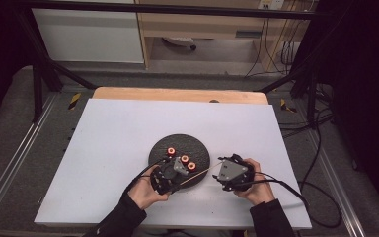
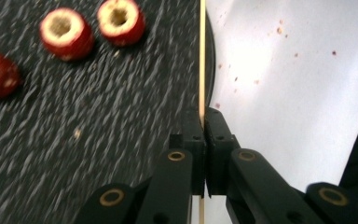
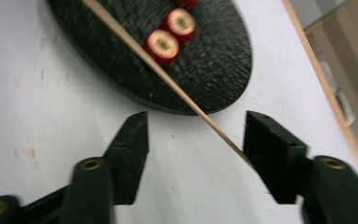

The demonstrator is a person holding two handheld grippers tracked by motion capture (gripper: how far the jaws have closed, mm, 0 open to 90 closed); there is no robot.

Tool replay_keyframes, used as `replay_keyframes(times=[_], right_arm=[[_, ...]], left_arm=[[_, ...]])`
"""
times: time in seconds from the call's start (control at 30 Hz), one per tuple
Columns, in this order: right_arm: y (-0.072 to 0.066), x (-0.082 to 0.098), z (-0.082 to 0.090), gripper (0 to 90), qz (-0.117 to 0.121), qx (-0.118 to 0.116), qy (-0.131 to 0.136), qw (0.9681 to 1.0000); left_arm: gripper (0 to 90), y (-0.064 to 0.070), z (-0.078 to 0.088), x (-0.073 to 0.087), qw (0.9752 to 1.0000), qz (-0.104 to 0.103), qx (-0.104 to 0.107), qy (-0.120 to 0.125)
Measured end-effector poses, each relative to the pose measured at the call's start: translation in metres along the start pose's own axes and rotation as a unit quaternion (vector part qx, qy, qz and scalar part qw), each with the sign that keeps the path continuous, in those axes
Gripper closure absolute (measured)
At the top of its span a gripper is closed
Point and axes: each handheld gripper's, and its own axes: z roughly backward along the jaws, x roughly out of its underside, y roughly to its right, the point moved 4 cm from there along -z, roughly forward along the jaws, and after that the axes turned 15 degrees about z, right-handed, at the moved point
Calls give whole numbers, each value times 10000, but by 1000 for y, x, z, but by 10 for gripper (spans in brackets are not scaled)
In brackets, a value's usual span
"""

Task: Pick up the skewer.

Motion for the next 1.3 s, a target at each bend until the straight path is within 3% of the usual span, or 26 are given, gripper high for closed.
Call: replay_keyframes(times=[0.1, 0.23, 0.47, 0.7, 0.83, 0.97, 1.03, 1.13, 1.23, 1.3], right_arm=[[3, 8, 4, 301, -766, 98, 299, 9966], [7, 21, 6, 223, -1543, 118, 232, 9877], [4, 35, 4, 158, -2356, -28, 208, 9716], [0, 36, -1, 107, -2875, -317, 122, 9572], [3, 34, -2, 72, -3236, -428, 116, 9452], [9, 29, -6, 37, -3452, -645, -52, 9363], [12, 25, -9, 25, -3483, -678, -69, 9349], [16, 16, -12, 11, -3596, -777, -49, 9299], [19, 7, -15, 7, -3627, -830, 27, 9282], [20, 1, -17, 6, -3602, -869, 54, 9288]], left_arm=[[884, -4, 3, 7, 10000, 48, -19, 45], [885, -8, 8, 16, 9998, 102, -40, 153], [885, -19, 19, 33, 9976, 379, -91, 567], [885, -29, 29, 50, 9922, 670, -88, 1050], [885, -35, 34, 59, 9870, 877, -98, 1341], [884, -40, 37, 65, 9818, 1047, -93, 1583], [884, -43, 36, 69, 9803, 1103, -47, 1636], [884, -45, 36, 73, 9795, 1137, -55, 1664], [884, -47, 38, 77, 9780, 1147, -70, 1740], [884, -48, 39, 79, 9772, 1163, -59, 1776]])
